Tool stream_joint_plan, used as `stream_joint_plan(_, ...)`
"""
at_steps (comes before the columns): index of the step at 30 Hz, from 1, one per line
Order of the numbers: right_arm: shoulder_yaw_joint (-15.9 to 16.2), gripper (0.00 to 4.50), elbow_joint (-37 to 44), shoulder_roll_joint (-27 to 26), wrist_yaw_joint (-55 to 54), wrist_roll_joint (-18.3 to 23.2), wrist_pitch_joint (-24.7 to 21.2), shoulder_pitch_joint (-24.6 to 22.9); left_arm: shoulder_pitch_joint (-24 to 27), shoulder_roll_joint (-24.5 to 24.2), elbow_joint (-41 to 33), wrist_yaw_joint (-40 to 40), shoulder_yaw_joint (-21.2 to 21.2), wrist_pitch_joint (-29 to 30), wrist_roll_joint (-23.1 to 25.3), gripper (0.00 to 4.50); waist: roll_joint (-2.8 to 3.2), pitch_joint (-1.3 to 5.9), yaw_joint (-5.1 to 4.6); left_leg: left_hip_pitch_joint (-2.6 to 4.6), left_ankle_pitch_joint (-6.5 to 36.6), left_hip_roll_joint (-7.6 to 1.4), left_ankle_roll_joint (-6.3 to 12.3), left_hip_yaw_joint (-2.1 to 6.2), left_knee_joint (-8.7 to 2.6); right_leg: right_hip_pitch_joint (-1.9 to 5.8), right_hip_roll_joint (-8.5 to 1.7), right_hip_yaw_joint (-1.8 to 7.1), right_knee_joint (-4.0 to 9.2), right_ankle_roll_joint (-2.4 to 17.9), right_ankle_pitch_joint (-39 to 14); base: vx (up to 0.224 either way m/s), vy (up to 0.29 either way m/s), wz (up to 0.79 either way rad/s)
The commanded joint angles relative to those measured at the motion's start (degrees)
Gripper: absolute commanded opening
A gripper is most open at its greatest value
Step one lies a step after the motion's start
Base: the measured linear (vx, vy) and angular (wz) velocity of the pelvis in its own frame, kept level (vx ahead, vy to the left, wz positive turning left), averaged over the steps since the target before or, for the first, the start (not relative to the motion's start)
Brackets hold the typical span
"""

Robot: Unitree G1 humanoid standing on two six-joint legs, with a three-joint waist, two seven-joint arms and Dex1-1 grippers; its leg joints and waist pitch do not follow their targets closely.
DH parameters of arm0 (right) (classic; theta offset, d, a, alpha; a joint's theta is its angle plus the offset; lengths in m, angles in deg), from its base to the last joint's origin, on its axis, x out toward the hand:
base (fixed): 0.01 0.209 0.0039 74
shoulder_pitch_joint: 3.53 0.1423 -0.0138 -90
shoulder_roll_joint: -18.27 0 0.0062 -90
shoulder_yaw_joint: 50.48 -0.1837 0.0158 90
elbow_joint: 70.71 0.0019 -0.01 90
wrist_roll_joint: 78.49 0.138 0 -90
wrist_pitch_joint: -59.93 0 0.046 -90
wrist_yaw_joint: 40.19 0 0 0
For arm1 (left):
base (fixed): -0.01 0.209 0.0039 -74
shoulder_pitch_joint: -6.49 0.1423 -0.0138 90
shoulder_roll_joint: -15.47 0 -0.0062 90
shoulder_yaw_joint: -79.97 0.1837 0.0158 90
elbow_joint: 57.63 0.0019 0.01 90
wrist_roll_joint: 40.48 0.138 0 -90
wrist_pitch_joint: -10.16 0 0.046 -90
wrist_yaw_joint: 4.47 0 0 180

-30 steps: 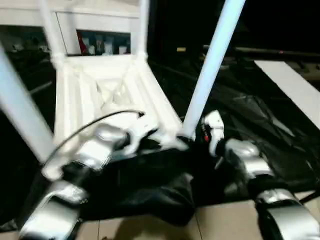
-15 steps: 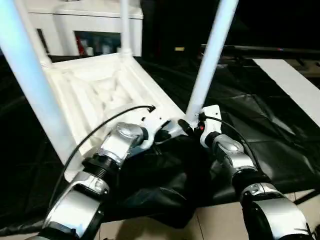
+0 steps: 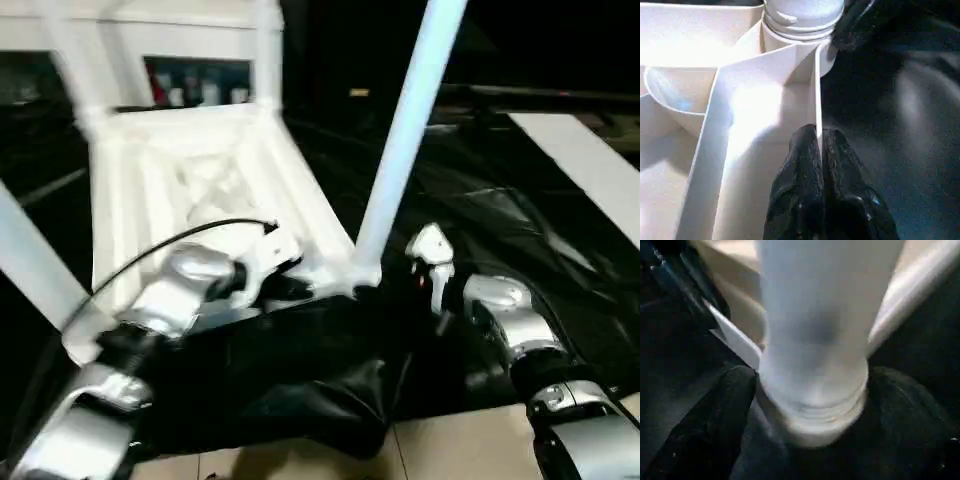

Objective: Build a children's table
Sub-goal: Rotate leg to tighten

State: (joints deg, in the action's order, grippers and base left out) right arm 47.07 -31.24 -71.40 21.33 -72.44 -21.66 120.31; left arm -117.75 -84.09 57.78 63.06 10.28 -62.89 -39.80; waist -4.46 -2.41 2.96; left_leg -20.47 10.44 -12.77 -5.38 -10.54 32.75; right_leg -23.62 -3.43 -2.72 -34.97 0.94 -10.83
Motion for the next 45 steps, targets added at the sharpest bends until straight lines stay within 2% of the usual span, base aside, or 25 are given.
stream_joint_plan(1, 0.2, 3.88, 1.7, 1.2, 2.0, -0.2, 0.4, -0.5, 1.5, 0.1, -1.1, 4.3, 4.1, 1.1, -0.2, 0.0, 0.59, 3.23, -0.29, 0.47, 8.0, -0.93, 4.13, -0.36, -3.02, 3.09, -3.42, 2.28, 3.1, 15.2, -3.1, 0.0, 0.0, 0.0)
stream_joint_plan(5, 0.8, 3.88, 4.3, 1.5, 4.8, 1.3, -1.1, -1.4, 2.2, -1.1, -3.4, 5.8, 3.8, 2.2, -0.6, 0.0, 0.51, 3.08, -0.22, 0.48, 9.9, -0.82, 2.57, -0.35, -3.15, 3.14, -3.5, 2.41, 3.5, 13.9, -6.7, 0.0, 0.0, 0.0)
stream_joint_plan(8, 1.1, 3.88, 5.4, 1.5, 6.7, 2.6, -2.7, -1.7, 2.6, -1.5, -3.9, 6.4, 3.6, 2.4, -0.6, 0.0, 0.42, 3.11, -0.17, 0.42, 9.8, -0.78, 2.41, -0.27, -3.14, 3.22, -3.55, 2.47, 3.5, 13.4, -7.4, 0.0, 0.0, 0.0)
stream_joint_plan(10, 1.0, 3.61, 5.7, 1.4, 8.1, 3.2, -3.6, -1.9, 2.8, -1.7, -4.2, 6.9, 3.5, 2.4, -0.7, 0.0, 0.3, 3.15, -0.12, 0.46, 9.4, -0.79, 2.55, -0.32, -3.09, 3.21, -3.51, 2.47, 3.48, 13.4, -6.9, 0.0, 0.0, 0.0)
stream_joint_plan(13, 0.2, 3.51, 6.0, 1.1, 10.3, 4.0, -4.9, -2.2, 3.5, -2.2, -5.1, 7.4, 3.6, 3.0, -1.3, 0.0, 0.41, 3.22, -0.07, 0.5, 8.3, -0.8, 3.0, -0.35, -3.02, 3.13, -3.43, 2.41, 3.28, 13.8, -5.2, 0.0, 0.0, 0.0)
stream_joint_plan(15, 0.1, 3.2, 5.7, 1.2, 10.7, 4.0, -5.1, -2.2, 3.7, -2.3, -5.4, 7.5, 3.8, 3.2, -1.5, 0.0, 0.45, 3.26, 0.01, 0.5, 7.9, -0.81, 3.08, -0.37, -2.99, 3.17, -3.45, 2.39, 3.16, 14.3, -4.3, 0.0, 0.0, 0.0)
stream_joint_plan(19, 0.5, 3.0, 6.4, 1.5, 10.9, 3.8, -5.5, -2.9, 4.1, -2.6, -6.3, 7.5, 3.8, 4.0, -1.5, 0.0, 0.33, 3.22, 0.09, 0.47, 8.1, -0.72, 2.77, -0.36, -2.98, 3.24, -3.5, 2.4, 3.23, 13.9, -5.4, 0.0, 0.0, 0.0)
stream_joint_plan(20, 0.7, 2.77, 6.5, 1.5, 11.0, 3.7, -5.5, -3.0, 4.1, -2.6, -6.3, 7.5, 3.8, 4.0, -1.5, 0.0, 0.28, 3.25, 0.12, 0.46, 8.1, -0.72, 2.72, -0.36, -2.96, 3.28, -3.52, 2.41, 3.22, 13.8, -5.5, 0.0, 0.0, 0.0)
stream_joint_plan(26, 0.5, 2.6, 5.4, 1.4, 8.2, 2.7, -6.2, -3.1, 4.0, -2.2, -5.5, 6.3, 3.4, 4.6, -0.9, 0.0, 0.54, 3.32, 0.08, 0.51, 7.2, -0.64, 2.74, -0.36, -2.91, 3.29, -3.4, 2.38, 3.07, 14.1, -4.1, 0.0, 0.0, 0.0)
stream_joint_plan(28, -0.3, 2.6, 3.4, 0.5, 3.5, 1.5, -5.1, -3.0, 3.3, -0.3, -3.4, 2.4, 2.8, 5.4, 0.1, 0.0, 0.56, 3.03, 0.01, 0.6, 8.9, -0.65, 2.19, -0.38, -3.05, 3.14, -3.42, 2.35, 3.47, 13.9, -6.4, 0.0, 0.0, 0.0)
stream_joint_plan(30, -0.6, 2.6, 2.9, 0.3, 2.3, 1.4, -5.0, -2.9, 3.0, 0.2, -2.9, 1.2, 2.6, 5.7, 0.3, 0.0, 0.61, 2.73, -0.06, 0.94, 13.4, -0.67, 0.67, -0.18, -3.32, 2.94, -3.6, 2.32, 4.33, 12.1, -14.3, 0.0, 0.0, 0.0)
stream_joint_plan(32, -2.7, 2.6, 0.5, -2.5, -5.6, 1.7, -5.5, -3.2, 0.7, 5.0, 2.0, -7.7, 0.2, 7.3, 1.3, 0.0, 0.69, 2.43, -0.34, 0.98, 15.7, -0.58, -0.33, -0.07, -3.4, 2.57, -3.56, 2.33, 4.91, 10.6, -19.6, 0.0, 0.0, 0.0)
stream_joint_plan(34, -3.6, 2.6, -0.7, -4.5, -11.1, 1.6, -5.8, -3.2, -1.0, 8.1, 5.5, -13.4, -1.7, 8.7, 1.3, 0.0, 0.72, 2.56, -0.29, 1.48, 17.6, -0.6, -1.34, 0.2, -3.28, 2.34, -3.75, 2.3, 5.26, 9.5, -23.0, 0.0, 0.0, 0.0)
stream_joint_plan(35, -4.0, 2.6, -1.4, -5.7, -14.7, 1.3, -5.9, -3.1, -2.0, 9.8, 7.5, -16.8, -2.7, 9.3, 1.5, 0.0, 0.59, 2.44, -0.53, 1.01, 18.2, -0.49, -1.61, 0.45, -3.51, 2.5, -3.58, 2.11, 5.22, 8.7, -24.2, 0.0, 0.0, 0.0)
stream_joint_plan(38, -5.2, 2.6, -3.3, -8.3, -23.1, 0.9, -6.0, -2.2, -4.1, 13.0, 11.6, -23.0, -4.2, 10.1, 1.8, 0.0, 0.49, 2.5, -0.95, 1.13, 19.8, -0.21, -0.9, 0.59, -3.34, 2.04, -3.59, 2.04, 5.77, 7.3, -27.1, 0.0, 0.0, 0.0)
stream_joint_plan(40, -5.6, 2.6, -6.7, -10.6, -35.6, -1.4, -5.5, 0.1, -6.7, 16.3, 16.3, -29.9, -5.7, 9.0, 2.2, 0.0, 0.61, 2.46, -1.43, 1.02, 20.4, -0.04, -1.13, 0.74, -3.32, 1.85, -3.53, 1.92, 5.93, 6.7, -28.6, 0.0, 0.0, 0.0)
stream_joint_plan(42, -5.3, 2.59, -7.4, -11.1, -38.1, -2.2, -5.5, 0.6, -7.3, 17.0, 17.3, -30.9, -5.9, 8.8, 2.1, 0.0, 0.53, 2.64, -1.5, 0.96, 20.8, 0.16, -0.96, 0.88, -3.24, 1.91, -3.53, 1.79, 6.1, 5.6, -29.5, 0.0, 0.0, 0.0)
stream_joint_plan(43, -6.4, 2.59, -9.1, -12.9, -41.9, -1.5, -5.8, 2.3, -8.5, 18.4, 19.5, -33.6, -6.2, 6.9, 2.6, 0.0, 0.57, 2.54, -1.51, 0.9, 21.1, 0.24, -0.45, 0.86, -3.24, 1.69, -3.55, 1.86, 6.33, 5.1, -30.0, 0.0, 0.0, 0.0)
stream_joint_plan(45, -6.9, 2.59, -9.8, -14.0, -42.0, -1.3, -5.2, 3.5, -9.1, 18.8, 20.6, -34.3, -5.9, 5.9, 3.3, 0.0, 0.43, 2.81, -1.49, 0.69, 20.5, 0.38, 0.29, 1.01, -3.26, 1.85, -3.51, 1.9, 6.18, 4.8, -28.6, 0.0, 0.0, 0.0)
